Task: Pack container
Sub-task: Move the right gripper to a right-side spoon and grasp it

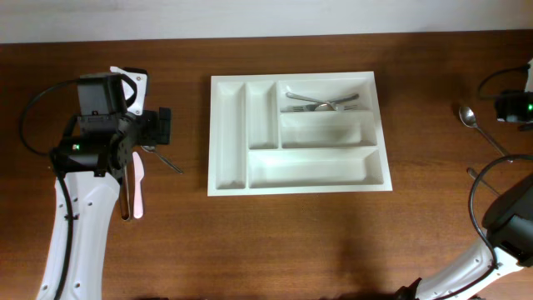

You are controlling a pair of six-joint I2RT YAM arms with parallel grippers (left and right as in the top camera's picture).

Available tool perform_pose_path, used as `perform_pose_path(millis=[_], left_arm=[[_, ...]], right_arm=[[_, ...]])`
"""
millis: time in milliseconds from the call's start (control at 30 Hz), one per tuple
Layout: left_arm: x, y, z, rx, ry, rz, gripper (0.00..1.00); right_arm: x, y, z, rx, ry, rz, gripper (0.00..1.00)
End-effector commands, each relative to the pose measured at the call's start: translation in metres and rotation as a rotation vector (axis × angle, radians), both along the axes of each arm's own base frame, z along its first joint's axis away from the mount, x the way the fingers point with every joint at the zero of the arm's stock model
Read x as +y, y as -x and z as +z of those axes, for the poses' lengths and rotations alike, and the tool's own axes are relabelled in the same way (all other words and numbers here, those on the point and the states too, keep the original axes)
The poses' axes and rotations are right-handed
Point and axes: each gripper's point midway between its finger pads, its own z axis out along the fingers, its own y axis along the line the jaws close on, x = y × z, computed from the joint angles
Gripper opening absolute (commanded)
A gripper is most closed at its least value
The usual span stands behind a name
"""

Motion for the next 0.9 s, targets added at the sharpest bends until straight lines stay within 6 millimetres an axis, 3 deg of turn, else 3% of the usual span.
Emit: perform_pose_path(millis=[0,333,633,733,867], left_arm=[[0.001,-0.004,0.007,-0.016,-0.019,-0.007,0.99],[0.001,-0.004,0.007,-0.016,-0.019,-0.007,0.99],[0.001,-0.004,0.007,-0.016,-0.019,-0.007,0.99],[0.001,-0.004,0.007,-0.016,-0.019,-0.007,0.99],[0.001,-0.004,0.007,-0.016,-0.019,-0.007,0.99]], right_arm=[[0.002,-0.005,-0.034,0.050,0.050,0.168,0.69],[-0.002,-0.005,-0.102,0.127,-0.007,0.172,0.68],[0.007,0.007,-0.134,0.199,-0.074,0.176,0.62],[0.015,0.016,-0.144,0.240,-0.113,0.177,0.54],[0.017,0.023,-0.146,0.266,-0.149,0.123,0.32]])
